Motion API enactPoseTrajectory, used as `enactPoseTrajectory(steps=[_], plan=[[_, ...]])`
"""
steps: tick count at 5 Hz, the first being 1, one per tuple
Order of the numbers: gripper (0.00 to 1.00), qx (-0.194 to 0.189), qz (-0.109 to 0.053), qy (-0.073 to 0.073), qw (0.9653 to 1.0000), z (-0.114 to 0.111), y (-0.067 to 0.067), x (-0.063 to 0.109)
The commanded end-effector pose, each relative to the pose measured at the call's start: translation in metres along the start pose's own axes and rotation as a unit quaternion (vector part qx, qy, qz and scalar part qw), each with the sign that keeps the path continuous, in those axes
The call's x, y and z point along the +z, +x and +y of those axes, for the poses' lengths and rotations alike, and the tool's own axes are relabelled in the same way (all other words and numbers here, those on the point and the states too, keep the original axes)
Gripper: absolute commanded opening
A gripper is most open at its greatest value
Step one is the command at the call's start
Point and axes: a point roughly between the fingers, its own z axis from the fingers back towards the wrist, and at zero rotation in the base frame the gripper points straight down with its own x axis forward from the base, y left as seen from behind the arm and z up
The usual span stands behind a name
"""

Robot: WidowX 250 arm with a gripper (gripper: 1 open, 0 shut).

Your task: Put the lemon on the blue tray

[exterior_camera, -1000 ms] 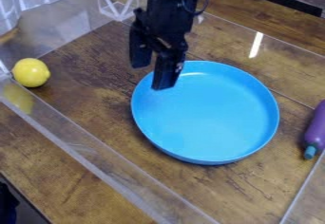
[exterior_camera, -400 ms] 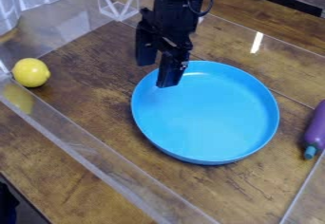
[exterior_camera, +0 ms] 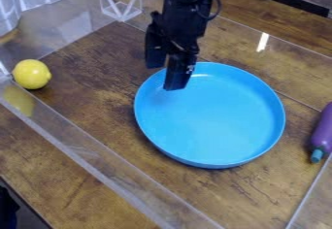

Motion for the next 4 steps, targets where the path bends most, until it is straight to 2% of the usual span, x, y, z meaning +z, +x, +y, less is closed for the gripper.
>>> enactPoseTrajectory(steps=[1, 2, 3, 4], plan=[[1.0, 0.017, -0.028, 0.013, 0.9994, -0.001, 0.012, 0.015], [1.0, 0.035, -0.024, 0.011, 0.999, -0.003, 0.016, 0.012], [1.0, 0.039, -0.021, 0.013, 0.9989, -0.009, 0.021, 0.021], [1.0, 0.032, -0.021, 0.022, 0.999, -0.018, 0.028, 0.034]])
